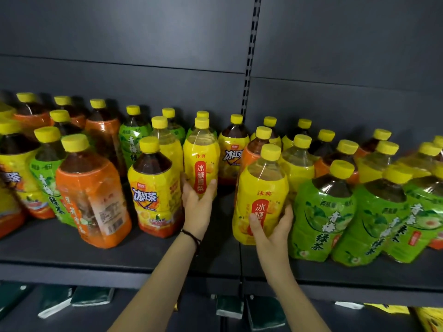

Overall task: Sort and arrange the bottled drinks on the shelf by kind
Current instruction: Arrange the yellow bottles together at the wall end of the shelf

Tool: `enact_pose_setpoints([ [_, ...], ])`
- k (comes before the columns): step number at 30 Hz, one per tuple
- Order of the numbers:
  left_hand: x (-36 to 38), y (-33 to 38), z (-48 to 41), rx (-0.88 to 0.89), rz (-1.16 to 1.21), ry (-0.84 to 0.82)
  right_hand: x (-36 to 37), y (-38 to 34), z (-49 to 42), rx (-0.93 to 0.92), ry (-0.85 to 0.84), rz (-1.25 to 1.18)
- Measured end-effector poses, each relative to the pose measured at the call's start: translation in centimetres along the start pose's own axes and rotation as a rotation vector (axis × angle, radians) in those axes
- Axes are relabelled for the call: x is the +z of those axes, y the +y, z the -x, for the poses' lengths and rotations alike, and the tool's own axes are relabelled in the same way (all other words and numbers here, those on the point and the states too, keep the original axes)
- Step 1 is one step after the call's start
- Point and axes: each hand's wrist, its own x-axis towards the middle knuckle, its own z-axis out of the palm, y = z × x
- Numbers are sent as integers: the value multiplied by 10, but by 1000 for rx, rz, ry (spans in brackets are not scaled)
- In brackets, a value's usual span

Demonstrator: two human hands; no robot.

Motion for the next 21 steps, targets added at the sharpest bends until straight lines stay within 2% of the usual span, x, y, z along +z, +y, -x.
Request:
enact_pose_setpoints([
  [5,5,-13,-17,-30,-119,-2,-1,3,-9,12,-16,120],
  [10,11,-17,-36,35,-49,39,-7,5,-14,44,-56,6],
  [16,14,-20,-53,39,-141,33,-12,1,-15,84,-106,-141],
  [21,9,-18,-43,85,-220,-23,-17,-3,-17,89,-150,-161],
])
